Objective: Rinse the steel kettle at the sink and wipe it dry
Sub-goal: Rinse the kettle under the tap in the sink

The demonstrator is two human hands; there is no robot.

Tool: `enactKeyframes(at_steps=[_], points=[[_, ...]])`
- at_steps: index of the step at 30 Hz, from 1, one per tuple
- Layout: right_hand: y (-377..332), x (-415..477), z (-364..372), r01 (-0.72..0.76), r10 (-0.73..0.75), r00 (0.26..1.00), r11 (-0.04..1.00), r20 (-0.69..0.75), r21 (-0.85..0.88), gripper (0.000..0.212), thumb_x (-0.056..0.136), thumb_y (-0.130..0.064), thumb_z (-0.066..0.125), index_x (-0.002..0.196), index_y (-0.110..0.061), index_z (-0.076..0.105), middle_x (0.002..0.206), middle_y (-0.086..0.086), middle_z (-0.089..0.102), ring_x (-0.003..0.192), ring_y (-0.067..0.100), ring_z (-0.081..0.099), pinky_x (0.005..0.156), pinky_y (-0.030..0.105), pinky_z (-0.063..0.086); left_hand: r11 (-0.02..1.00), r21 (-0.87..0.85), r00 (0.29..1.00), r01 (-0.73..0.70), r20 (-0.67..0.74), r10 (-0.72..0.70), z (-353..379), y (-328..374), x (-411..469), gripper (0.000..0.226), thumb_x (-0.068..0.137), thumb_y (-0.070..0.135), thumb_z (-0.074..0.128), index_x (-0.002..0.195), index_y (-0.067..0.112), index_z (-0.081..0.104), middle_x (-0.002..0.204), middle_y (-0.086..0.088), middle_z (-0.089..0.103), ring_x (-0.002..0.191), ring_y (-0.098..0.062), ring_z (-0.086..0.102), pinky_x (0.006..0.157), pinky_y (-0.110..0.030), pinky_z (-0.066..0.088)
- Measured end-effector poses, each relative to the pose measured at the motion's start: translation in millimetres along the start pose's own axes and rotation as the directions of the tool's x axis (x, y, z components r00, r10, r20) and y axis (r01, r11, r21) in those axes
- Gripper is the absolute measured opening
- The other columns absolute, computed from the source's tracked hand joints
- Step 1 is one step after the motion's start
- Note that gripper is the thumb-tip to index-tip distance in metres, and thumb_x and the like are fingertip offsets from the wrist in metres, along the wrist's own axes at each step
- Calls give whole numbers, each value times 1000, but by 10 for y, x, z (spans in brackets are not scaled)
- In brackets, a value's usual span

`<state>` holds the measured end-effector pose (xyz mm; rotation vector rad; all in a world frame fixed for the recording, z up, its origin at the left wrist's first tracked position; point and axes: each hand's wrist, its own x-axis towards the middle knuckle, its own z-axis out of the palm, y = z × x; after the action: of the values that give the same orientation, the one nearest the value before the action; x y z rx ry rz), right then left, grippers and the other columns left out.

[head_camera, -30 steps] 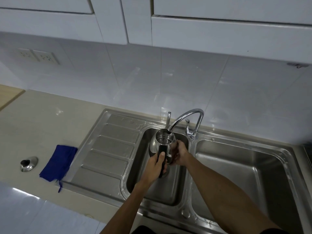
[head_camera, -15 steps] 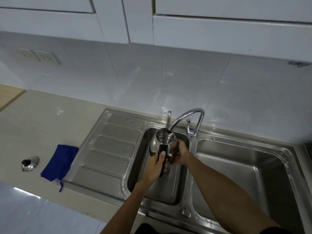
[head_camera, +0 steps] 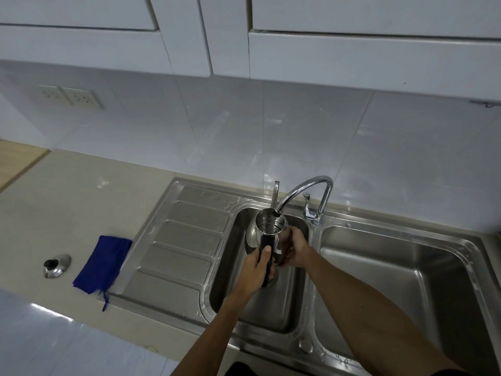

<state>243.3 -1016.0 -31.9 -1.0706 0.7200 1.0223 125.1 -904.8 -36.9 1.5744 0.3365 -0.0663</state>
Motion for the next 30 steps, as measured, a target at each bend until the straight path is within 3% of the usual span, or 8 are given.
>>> enactKeyframes(at_steps=[17, 25, 30], points=[[6, 181, -34, 11, -12, 1000, 1000, -26, -15, 61, 92, -61, 37, 93, -8, 67, 90, 14, 65, 87, 29, 59, 76, 39, 48, 1000, 9, 1000, -11, -4, 11, -1, 21, -19, 37, 106, 32, 41, 84, 9, 57, 61, -5, 55, 55, -22, 52, 59, -36, 45], [33, 200, -23, 3, -4, 1000, 999, -27, -38, 67, 91, -62, 37, 107, -6, 69, 102, 18, 68, 94, 32, 61, 75, 42, 50, 1000, 20, 1000, -9, -13, 9, -18, 21, -30, 37, 107, 32, 41, 83, 9, 57, 63, -7, 55, 57, -25, 52, 59, -35, 46], [19, 206, -7, 15, -17, 999, 999, -40, -37, 63, 92, -59, 38, 104, -5, 68, 102, 18, 67, 95, 33, 60, 77, 44, 49, 999, 31, 1000, -5, -17, 6, -32, 17, -16, 36, 107, 32, 40, 85, 9, 58, 64, -10, 56, 59, -27, 53, 58, -36, 48]])
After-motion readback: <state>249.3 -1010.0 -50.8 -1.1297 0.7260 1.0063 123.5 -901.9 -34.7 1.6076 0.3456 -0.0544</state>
